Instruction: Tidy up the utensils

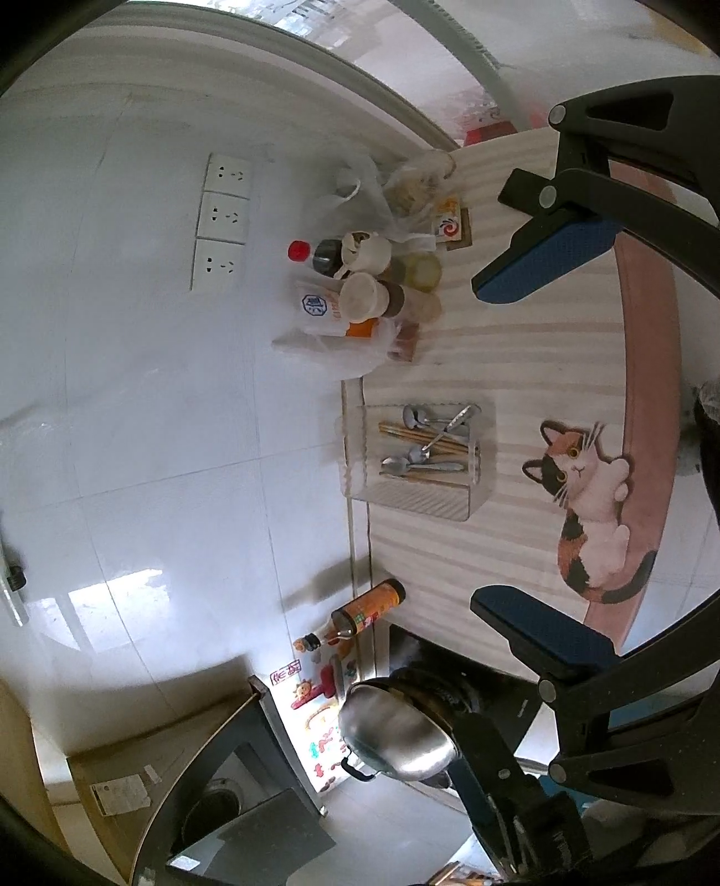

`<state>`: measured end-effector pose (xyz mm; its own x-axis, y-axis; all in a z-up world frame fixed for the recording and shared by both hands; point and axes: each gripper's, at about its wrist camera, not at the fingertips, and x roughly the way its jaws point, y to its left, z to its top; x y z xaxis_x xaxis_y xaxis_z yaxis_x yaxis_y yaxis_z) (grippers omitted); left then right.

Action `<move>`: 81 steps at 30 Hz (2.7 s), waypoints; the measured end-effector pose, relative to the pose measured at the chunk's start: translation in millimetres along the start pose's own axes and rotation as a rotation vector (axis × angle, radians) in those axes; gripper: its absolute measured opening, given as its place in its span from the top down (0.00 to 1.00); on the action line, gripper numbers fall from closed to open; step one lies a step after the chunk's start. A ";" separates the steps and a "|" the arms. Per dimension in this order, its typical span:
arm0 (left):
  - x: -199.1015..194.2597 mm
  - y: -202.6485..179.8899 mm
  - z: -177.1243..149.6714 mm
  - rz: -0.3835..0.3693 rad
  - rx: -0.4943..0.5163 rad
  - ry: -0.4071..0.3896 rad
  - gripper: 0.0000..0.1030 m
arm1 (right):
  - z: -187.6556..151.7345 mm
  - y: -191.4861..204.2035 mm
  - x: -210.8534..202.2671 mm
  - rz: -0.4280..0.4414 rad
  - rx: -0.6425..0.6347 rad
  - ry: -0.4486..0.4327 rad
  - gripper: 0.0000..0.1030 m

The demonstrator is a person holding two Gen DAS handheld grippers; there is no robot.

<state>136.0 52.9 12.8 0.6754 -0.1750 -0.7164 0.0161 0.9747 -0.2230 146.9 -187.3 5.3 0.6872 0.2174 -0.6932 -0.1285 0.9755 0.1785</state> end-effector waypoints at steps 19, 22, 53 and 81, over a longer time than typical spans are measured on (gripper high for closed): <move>0.2 -3.4 0.9 0.050 0.021 0.003 0.00 | 2.4 -1.6 10.9 0.016 -0.026 0.017 0.00; -1.3 -4.0 0.3 0.057 0.024 -0.001 0.00 | 2.5 -1.5 10.8 0.013 -0.031 0.017 0.00; 1.3 -8.3 -2.2 0.043 0.035 0.012 0.00 | -0.7 -10.0 5.3 0.018 -0.033 0.022 0.00; 3.7 -2.9 -4.0 0.047 0.032 0.014 0.00 | 0.6 -7.9 7.2 0.020 -0.039 0.024 0.00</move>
<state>135.5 48.8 8.2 0.6658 -0.1309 -0.7346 0.0083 0.9857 -0.1681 153.3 -193.4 -0.7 0.6672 0.2369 -0.7062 -0.1699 0.9715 0.1654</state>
